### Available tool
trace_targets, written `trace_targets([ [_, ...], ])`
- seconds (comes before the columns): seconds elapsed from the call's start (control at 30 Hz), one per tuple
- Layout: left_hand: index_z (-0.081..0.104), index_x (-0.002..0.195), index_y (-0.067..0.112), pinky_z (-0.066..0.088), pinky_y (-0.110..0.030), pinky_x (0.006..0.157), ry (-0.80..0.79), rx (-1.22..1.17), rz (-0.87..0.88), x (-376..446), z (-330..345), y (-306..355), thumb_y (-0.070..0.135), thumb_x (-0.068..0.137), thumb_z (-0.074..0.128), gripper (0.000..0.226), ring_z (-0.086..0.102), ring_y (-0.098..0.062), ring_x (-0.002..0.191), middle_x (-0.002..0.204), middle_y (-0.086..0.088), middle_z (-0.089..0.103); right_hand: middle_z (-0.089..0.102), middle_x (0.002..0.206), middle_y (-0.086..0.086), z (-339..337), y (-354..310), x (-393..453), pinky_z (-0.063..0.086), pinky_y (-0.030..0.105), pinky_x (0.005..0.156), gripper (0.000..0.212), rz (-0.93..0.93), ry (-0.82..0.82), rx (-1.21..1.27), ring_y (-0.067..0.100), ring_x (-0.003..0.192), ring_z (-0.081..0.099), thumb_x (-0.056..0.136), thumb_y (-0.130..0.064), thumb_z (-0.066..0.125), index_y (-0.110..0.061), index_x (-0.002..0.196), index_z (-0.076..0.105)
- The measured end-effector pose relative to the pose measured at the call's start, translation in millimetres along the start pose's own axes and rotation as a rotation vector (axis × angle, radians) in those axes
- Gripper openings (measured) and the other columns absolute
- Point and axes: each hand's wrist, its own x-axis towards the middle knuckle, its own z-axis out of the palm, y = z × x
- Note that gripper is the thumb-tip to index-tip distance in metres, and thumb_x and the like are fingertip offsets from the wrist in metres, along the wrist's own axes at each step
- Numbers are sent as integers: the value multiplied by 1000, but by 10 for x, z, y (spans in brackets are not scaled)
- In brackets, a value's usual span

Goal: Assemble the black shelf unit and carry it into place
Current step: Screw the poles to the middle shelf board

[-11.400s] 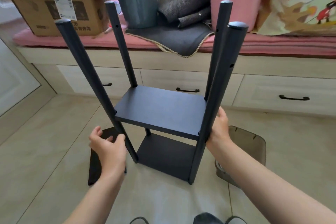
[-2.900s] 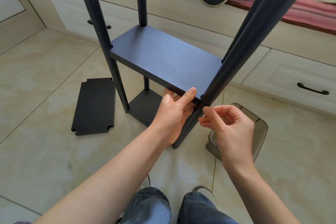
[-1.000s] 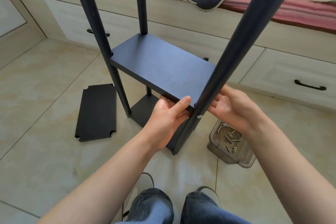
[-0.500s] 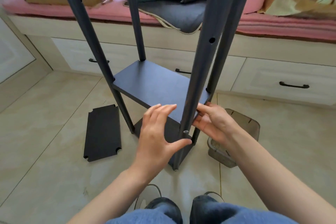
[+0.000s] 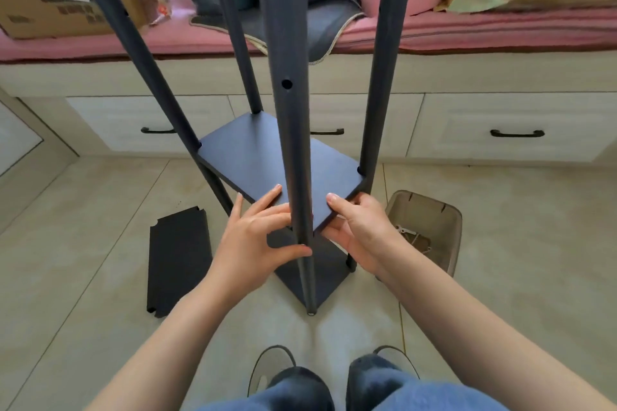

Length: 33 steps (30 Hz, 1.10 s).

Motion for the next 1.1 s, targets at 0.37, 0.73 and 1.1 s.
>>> trace_targets([
  [0.37, 70, 113, 39, 31, -41, 121, -23, -226, -59, 126, -77, -123, 26, 73, 79, 43, 33, -4, 146, 135, 37, 53, 74, 109, 14, -400, -40, 107, 60, 29, 78, 20, 42, -131, 95, 25, 101, 72, 96, -7, 60, -2, 115, 58],
  [0.73, 69, 113, 39, 25, -3, 109, -15, -165, -2, 137, -74, -150, 31, 72, 76, 43, 32, 9, 142, 137, 36, 53, 73, 86, 16, -2011, 291, 759, 59, 39, 85, 12, 86, 428, -828, 25, 82, 70, 89, 1, 61, 0, 94, 72],
  [1.1, 71, 114, 32, 25, -4, 110, -20, -128, -48, 143, -83, -103, 25, 70, 77, 45, 31, 7, 144, 137, 35, 53, 64, 112, 28, -2286, 610, 1513, 47, 37, 78, 22, 149, 398, -1430, 42, 103, 62, 96, -1, 47, 8, 109, 61],
])
